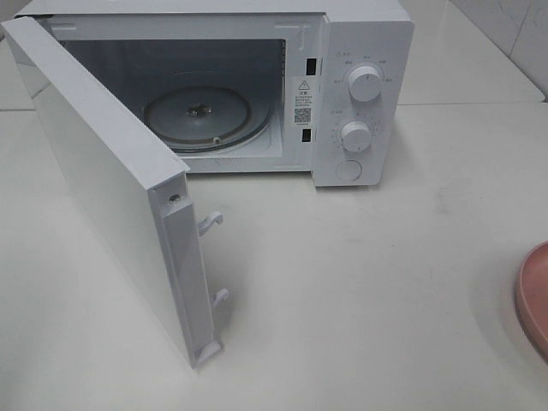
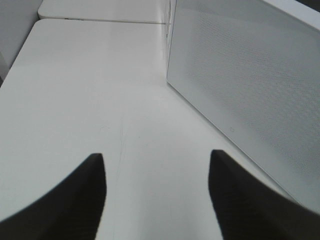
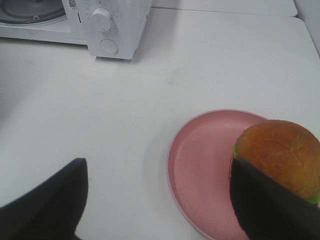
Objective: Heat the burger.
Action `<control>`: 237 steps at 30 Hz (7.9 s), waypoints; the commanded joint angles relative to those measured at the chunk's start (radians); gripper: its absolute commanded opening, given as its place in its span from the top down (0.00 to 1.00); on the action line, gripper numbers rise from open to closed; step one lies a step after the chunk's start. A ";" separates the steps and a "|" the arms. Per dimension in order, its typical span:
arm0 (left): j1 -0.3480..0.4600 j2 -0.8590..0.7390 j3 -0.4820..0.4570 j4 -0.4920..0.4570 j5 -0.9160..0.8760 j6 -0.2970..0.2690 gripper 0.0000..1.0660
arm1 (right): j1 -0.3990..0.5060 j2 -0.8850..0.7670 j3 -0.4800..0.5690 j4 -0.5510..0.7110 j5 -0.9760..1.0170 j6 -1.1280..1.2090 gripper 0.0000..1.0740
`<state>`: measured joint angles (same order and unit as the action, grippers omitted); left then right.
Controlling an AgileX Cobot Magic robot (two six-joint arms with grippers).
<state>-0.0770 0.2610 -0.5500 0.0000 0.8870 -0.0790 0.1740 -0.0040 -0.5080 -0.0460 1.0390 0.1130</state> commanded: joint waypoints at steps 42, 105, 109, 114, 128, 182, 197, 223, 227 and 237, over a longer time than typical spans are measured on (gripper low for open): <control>-0.111 0.855 0.362 0.195 -1.529 -0.085 1.00 | -0.006 -0.025 0.001 0.003 0.000 -0.009 0.30; -0.681 1.494 -0.059 -0.313 -1.796 0.108 1.00 | -0.006 -0.025 0.001 0.003 0.000 -0.009 0.30; -0.691 1.545 -0.140 -0.364 -1.778 0.132 1.00 | -0.006 -0.025 0.001 0.003 0.000 -0.009 0.30; -0.691 1.588 -0.229 -0.385 -1.744 0.182 1.00 | -0.006 -0.025 0.001 0.003 0.000 -0.009 0.30; -0.688 1.717 -0.467 -0.529 -1.675 0.312 1.00 | -0.006 -0.025 0.001 0.003 0.000 -0.009 0.30; -0.631 1.477 -0.476 -0.427 -0.412 0.408 0.06 | -0.006 -0.025 0.001 0.003 0.000 -0.009 0.30; -0.308 1.305 -0.469 -0.416 -0.106 0.377 0.06 | -0.006 -0.025 0.001 0.003 0.000 -0.009 0.30; 0.010 0.902 -0.170 -0.095 0.009 0.115 0.06 | -0.006 -0.025 0.001 0.003 0.000 -0.009 0.30; 0.010 0.818 -0.102 -0.059 0.038 0.088 0.06 | -0.006 -0.025 0.001 0.003 0.000 -0.009 0.30; 0.010 0.597 0.021 -0.077 0.107 0.070 0.06 | -0.006 -0.025 0.001 0.003 0.000 -0.009 0.30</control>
<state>-0.0690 0.8690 -0.5360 -0.0650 0.9850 0.0000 0.1740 -0.0040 -0.5080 -0.0460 1.0390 0.1130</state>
